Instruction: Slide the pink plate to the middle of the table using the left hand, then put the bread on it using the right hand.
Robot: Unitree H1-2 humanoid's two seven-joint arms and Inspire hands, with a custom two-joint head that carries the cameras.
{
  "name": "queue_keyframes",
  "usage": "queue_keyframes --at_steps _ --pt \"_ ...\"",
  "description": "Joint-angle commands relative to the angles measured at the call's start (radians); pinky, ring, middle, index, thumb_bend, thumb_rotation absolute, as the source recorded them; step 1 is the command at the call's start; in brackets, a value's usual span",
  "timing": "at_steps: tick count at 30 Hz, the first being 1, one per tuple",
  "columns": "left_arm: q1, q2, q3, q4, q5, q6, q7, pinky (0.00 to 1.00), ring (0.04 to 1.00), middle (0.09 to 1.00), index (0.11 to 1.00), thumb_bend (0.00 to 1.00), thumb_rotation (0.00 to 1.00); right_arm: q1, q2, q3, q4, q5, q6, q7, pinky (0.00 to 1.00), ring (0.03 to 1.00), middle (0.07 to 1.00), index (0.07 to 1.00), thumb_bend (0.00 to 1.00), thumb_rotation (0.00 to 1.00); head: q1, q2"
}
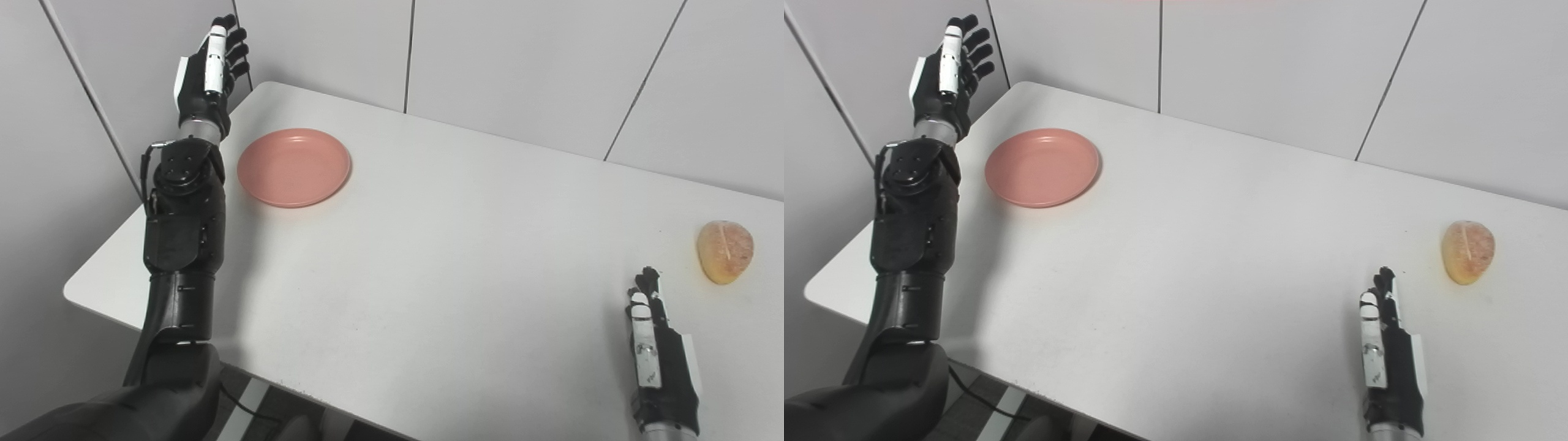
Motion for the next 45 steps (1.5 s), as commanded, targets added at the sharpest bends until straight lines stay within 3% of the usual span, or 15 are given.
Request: queue_keyframes --at_steps 1,12,32,39,45 --pt "-0.024 0.035 0.006 -0.013 -0.012 -0.045 0.005 0.87 0.9 0.894 0.871 0.37 1.0 -0.023 -0.003 -0.002 -0.033 0.0 -0.038 0.005 1.0 1.0 1.0 1.0 0.05 1.0 0.0 0.0" --pt "-0.033 0.065 0.026 0.089 -0.05 -0.081 0.007 0.9 0.897 0.885 0.861 0.39 1.0 -0.021 -0.002 -0.006 -0.038 -0.002 -0.03 0.004 1.0 1.0 1.0 1.0 0.05 1.0 0.004 0.0" --pt "-0.028 0.056 0.02 0.256 -0.079 -0.118 0.012 0.82 0.863 0.854 0.836 0.36 1.0 -0.017 -0.004 -0.007 -0.038 -0.002 -0.041 0.005 1.0 1.0 1.0 1.0 0.05 1.0 0.003 0.009" --pt "-0.038 0.06 0.015 0.332 -0.087 -0.142 0.011 0.86 0.88 0.873 0.855 0.35 1.0 -0.015 -0.003 -0.005 -0.042 -0.002 -0.036 0.006 1.0 1.0 1.0 1.0 0.07 1.0 0.0 0.011" --pt "-0.053 0.053 0.024 0.386 -0.098 -0.153 0.023 0.85 0.864 0.862 0.848 0.34 1.0 -0.015 -0.005 -0.004 -0.044 -0.004 -0.037 0.007 1.0 1.0 1.0 1.0 0.07 1.0 0.002 0.013"
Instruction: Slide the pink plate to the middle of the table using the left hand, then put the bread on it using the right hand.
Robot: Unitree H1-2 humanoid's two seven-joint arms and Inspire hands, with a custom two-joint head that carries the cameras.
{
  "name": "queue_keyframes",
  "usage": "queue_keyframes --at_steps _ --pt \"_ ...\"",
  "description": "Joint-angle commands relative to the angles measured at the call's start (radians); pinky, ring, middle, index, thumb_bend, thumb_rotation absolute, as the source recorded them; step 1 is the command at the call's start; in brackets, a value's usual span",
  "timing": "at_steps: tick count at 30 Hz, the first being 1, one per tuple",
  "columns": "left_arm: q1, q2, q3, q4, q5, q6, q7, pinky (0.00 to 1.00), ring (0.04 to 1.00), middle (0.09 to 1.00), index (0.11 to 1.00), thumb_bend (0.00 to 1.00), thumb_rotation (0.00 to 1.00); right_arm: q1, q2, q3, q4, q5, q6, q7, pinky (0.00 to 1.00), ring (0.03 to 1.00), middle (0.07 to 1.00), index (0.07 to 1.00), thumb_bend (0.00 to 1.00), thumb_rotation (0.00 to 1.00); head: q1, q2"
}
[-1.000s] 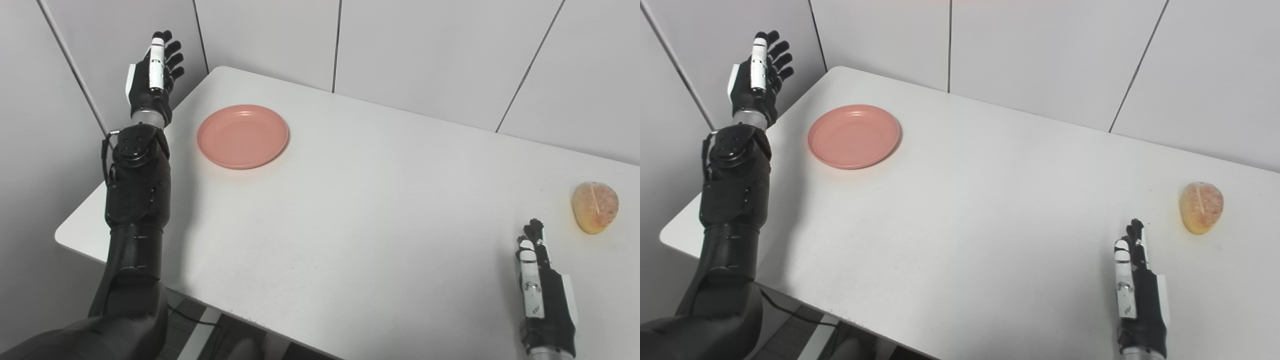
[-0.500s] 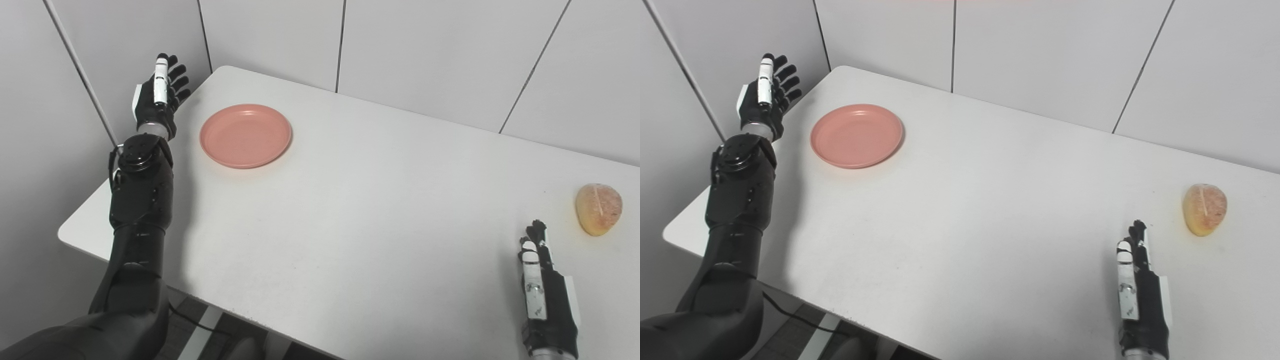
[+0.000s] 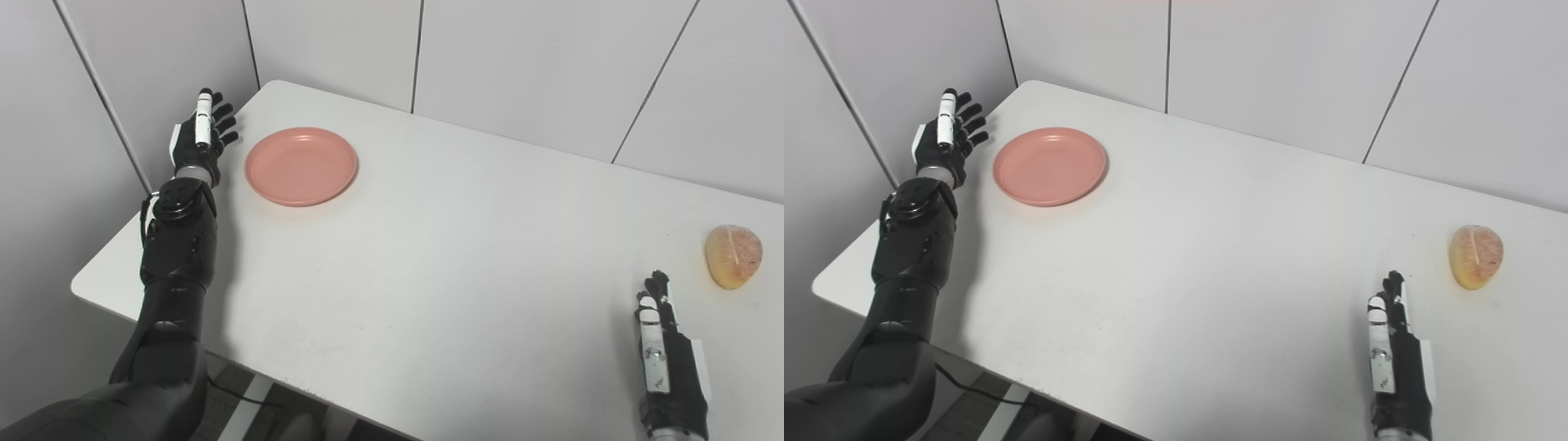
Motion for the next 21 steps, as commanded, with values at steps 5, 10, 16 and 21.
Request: queue_keyframes --at_steps 5,10,16,21 --pt "-0.074 0.042 -0.005 0.087 -0.014 -0.072 0.006 0.87 0.87 0.863 0.851 0.36 1.0 -0.018 -0.003 0.003 -0.033 -0.015 -0.044 0.001 1.0 1.0 1.0 1.0 0.06 1.0 -0.001 0.0" --pt "-0.081 0.042 -0.015 0.148 -0.009 -0.095 0.011 0.87 0.882 0.872 0.857 0.35 1.0 -0.019 0.004 -0.003 -0.032 0.003 -0.036 0.003 1.0 1.0 1.0 1.0 0.07 1.0 -0.002 0.001" --pt "-0.079 0.039 -0.039 0.179 -0.007 -0.111 0.018 0.85 0.864 0.852 0.834 0.35 1.0 -0.02 -0.002 -0.001 -0.027 0.003 -0.047 0.006 1.0 1.0 1.0 1.0 0.08 1.0 -0.005 0.006" --pt "-0.077 0.036 -0.069 0.196 -0.01 -0.103 -0.005 0.87 0.868 0.862 0.845 0.35 1.0 -0.022 -0.002 -0.003 -0.023 0.019 -0.047 0.014 1.0 1.0 1.0 1.0 0.09 1.0 -0.009 0.008"
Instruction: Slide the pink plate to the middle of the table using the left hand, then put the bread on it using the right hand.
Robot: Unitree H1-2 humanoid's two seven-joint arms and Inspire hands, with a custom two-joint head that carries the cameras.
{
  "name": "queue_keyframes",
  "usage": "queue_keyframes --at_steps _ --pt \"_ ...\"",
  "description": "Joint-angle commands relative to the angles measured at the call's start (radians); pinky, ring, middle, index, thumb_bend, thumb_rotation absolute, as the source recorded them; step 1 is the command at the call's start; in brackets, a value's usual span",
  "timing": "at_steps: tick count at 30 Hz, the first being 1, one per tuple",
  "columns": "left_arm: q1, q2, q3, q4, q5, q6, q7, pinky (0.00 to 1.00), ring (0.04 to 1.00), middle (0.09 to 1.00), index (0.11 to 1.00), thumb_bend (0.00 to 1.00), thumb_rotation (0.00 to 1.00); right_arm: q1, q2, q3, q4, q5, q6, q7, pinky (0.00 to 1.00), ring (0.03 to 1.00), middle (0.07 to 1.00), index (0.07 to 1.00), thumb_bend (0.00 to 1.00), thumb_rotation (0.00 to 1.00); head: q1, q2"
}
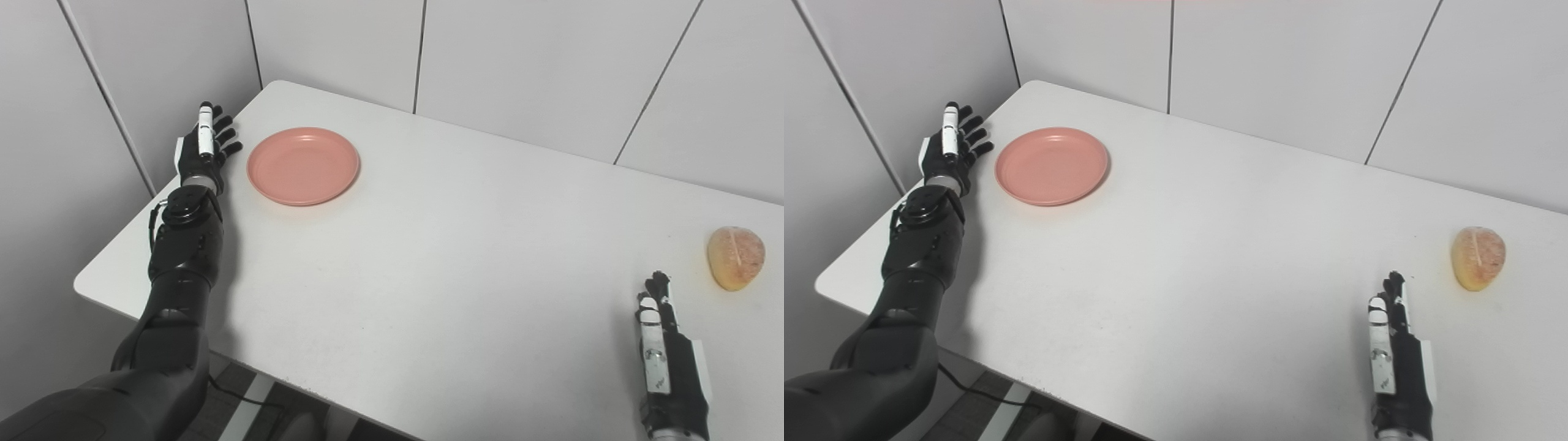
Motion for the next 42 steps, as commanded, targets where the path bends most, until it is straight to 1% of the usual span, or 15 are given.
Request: queue_keyframes --at_steps 1,5,9,12,15,20,22,25,28,31,35,40,42 --pt "-0.038 0.017 -0.025 0.015 0.004 -0.003 -0.02 0.86 0.867 0.861 0.846 0.36 1.0 -0.024 0.0 -0.003 -0.022 0.015 -0.049 0.01 1.0 1.0 1.0 1.0 0.1 1.0 0.0 0.001" --pt "-0.041 0.01 -0.051 0.024 0.001 0.003 -0.027 0.86 0.868 0.862 0.85 0.38 1.0 -0.023 0.002 -0.003 -0.022 0.011 -0.055 0.006 1.0 1.0 1.0 1.0 0.1 1.0 -0.002 0.004" --pt "-0.035 -0.021 -0.07 -0.021 -0.02 0.034 -0.036 0.86 0.872 0.867 0.854 0.37 1.0 -0.022 0.008 0.0 -0.029 0.005 -0.047 0.003 1.0 1.0 1.0 1.0 0.11 1.0 -0.004 0.007" --pt "-0.029 -0.04 -0.095 -0.039 -0.016 0.032 -0.045 0.85 0.868 0.864 0.851 0.35 1.0 -0.021 0.01 0.004 -0.037 -0.009 -0.037 -0.002 1.0 1.0 1.0 0.995 0.11 1.0 -0.008 0.01" --pt "-0.025 -0.058 -0.111 -0.055 -0.024 0.045 -0.055 0.85 0.865 0.861 0.844 0.34 1.0 -0.025 0.015 0.001 -0.027 -0.003 -0.045 -0.002 1.0 1.0 1.0 0.997 0.09 1.0 -0.011 0.015" --pt "-0.014 -0.091 -0.134 -0.106 -0.026 0.086 -0.049 0.86 0.864 0.858 0.837 0.33 1.0 -0.027 0.018 0.003 -0.014 -0.006 -0.055 -0.002 1.0 1.0 1.0 0.997 0.13 1.0 -0.012 0.022" --pt "-0.01 -0.095 -0.149 -0.116 -0.016 0.089 -0.055 0.87 0.865 0.858 0.842 0.33 1.0 -0.026 0.019 0.005 -0.021 -0.012 -0.041 -0.002 1.0 1.0 1.0 0.996 0.14 1.0 -0.013 0.023" --pt "-0.002 -0.102 -0.176 -0.131 -0.008 0.084 -0.071 0.88 0.866 0.863 0.844 0.34 1.0 -0.025 0.023 0.002 -0.031 -0.001 -0.029 0.001 1.0 1.0 1.0 1.0 0.13 1.0 -0.016 0.025" --pt "0.007 -0.109 -0.201 -0.145 -0.003 0.079 -0.083 0.87 0.862 0.865 0.844 0.33 1.0 -0.024 0.028 0.003 -0.04 -0.008 -0.013 -0.004 1.0 1.0 1.0 1.0 0.13 1.0 -0.019 0.028" --pt "0.012 -0.117 -0.21 -0.161 -0.004 0.091 -0.078 0.85 0.858 0.862 0.846 0.33 1.0 -0.022 0.031 0.005 -0.049 -0.01 -0.004 -0.005 1.0 1.0 1.0 0.998 0.12 1.0 -0.022 0.03" --pt "0.014 -0.131 -0.218 -0.173 -0.016 0.107 -0.087 0.86 0.858 0.86 0.844 0.34 1.0 -0.023 0.036 0.005 -0.049 -0.014 -0.008 -0.008 1.0 1.0 1.0 0.995 0.1 1.0 -0.026 0.033" --pt "0.019 -0.143 -0.247 -0.182 -0.002 0.114 -0.089 0.85 0.854 0.855 0.841 0.34 1.0 -0.024 0.04 0.008 -0.045 -0.015 -0.021 -0.007 1.0 1.0 1.0 0.996 0.11 1.0 -0.038 0.038" --pt "0.02 -0.148 -0.271 -0.189 0.017 0.124 -0.087 0.84 0.851 0.855 0.841 0.34 1.0 -0.024 0.042 0.011 -0.047 -0.021 -0.012 -0.009 1.0 1.0 1.0 0.996 0.11 1.0 -0.044 0.038"
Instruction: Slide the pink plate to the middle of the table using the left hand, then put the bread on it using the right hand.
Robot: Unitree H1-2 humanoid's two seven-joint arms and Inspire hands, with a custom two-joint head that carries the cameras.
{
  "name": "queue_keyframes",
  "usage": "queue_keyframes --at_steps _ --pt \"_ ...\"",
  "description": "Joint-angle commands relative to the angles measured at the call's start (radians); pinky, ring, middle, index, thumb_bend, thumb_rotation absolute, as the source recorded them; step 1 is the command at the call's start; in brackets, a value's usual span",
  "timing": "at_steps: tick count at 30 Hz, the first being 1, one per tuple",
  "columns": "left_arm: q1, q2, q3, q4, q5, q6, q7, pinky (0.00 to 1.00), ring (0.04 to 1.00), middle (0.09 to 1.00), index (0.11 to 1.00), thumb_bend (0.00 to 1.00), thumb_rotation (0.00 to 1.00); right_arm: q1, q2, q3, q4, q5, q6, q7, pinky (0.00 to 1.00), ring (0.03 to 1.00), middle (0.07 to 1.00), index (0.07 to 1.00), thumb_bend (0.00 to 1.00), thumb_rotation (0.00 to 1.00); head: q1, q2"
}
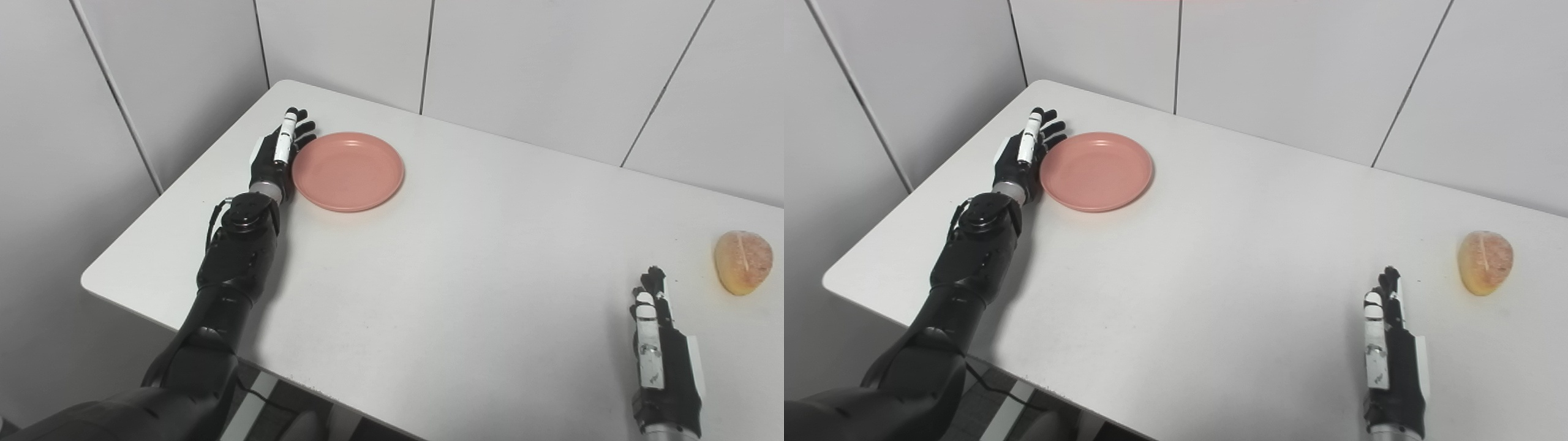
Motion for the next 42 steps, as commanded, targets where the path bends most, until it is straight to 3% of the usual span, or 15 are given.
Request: queue_keyframes --at_steps 1,14,19,28,36,42 --pt "-0.014 -0.04 -0.051 0.0 0.016 0.047 -0.051 0.84 0.85 0.854 0.841 0.34 1.0 -0.025 0.009 0.004 -0.035 -0.006 -0.011 -0.004 1.0 1.0 1.0 0.996 0.11 1.0 -0.006 0.001" --pt "-0.021 -0.077 -0.164 0.016 0.068 0.036 -0.11 0.84 0.848 0.846 0.826 0.35 1.0 -0.027 0.028 0.011 -0.034 -0.037 -0.003 -0.016 0.99 0.997 0.995 0.979 0.12 1.0 -0.047 0.017" --pt "-0.007 -0.08 -0.209 -0.048 0.075 0.056 -0.139 0.84 0.857 0.854 0.831 0.36 1.0 -0.025 0.023 0.023 -0.054 -0.076 0.026 -0.014 0.98 0.998 0.993 0.98 0.1 1.0 -0.055 0.02" --pt "0.022 -0.11 -0.239 -0.195 0.07 0.129 -0.173 0.83 0.86 0.86 0.836 0.36 1.0 -0.022 0.02 0.036 -0.058 -0.106 0.002 -0.019 0.94 0.976 0.981 0.971 0.09 1.0 -0.076 0.039" --pt "0.047 -0.152 -0.243 -0.311 0.048 0.233 -0.205 0.86 0.882 0.884 0.862 0.34 1.0 -0.026 0.039 0.041 -0.06 -0.122 0.007 -0.033 0.91 0.962 0.971 0.962 0.12 1.0 -0.115 0.054" --pt "0.066 -0.184 -0.261 -0.379 0.044 0.283 -0.221 0.89 0.902 0.901 0.884 0.32 1.0 -0.04 0.046 0.043 -0.049 -0.14 -0.002 -0.05 0.91 0.953 0.964 0.956 0.13 1.0 -0.178 0.07"
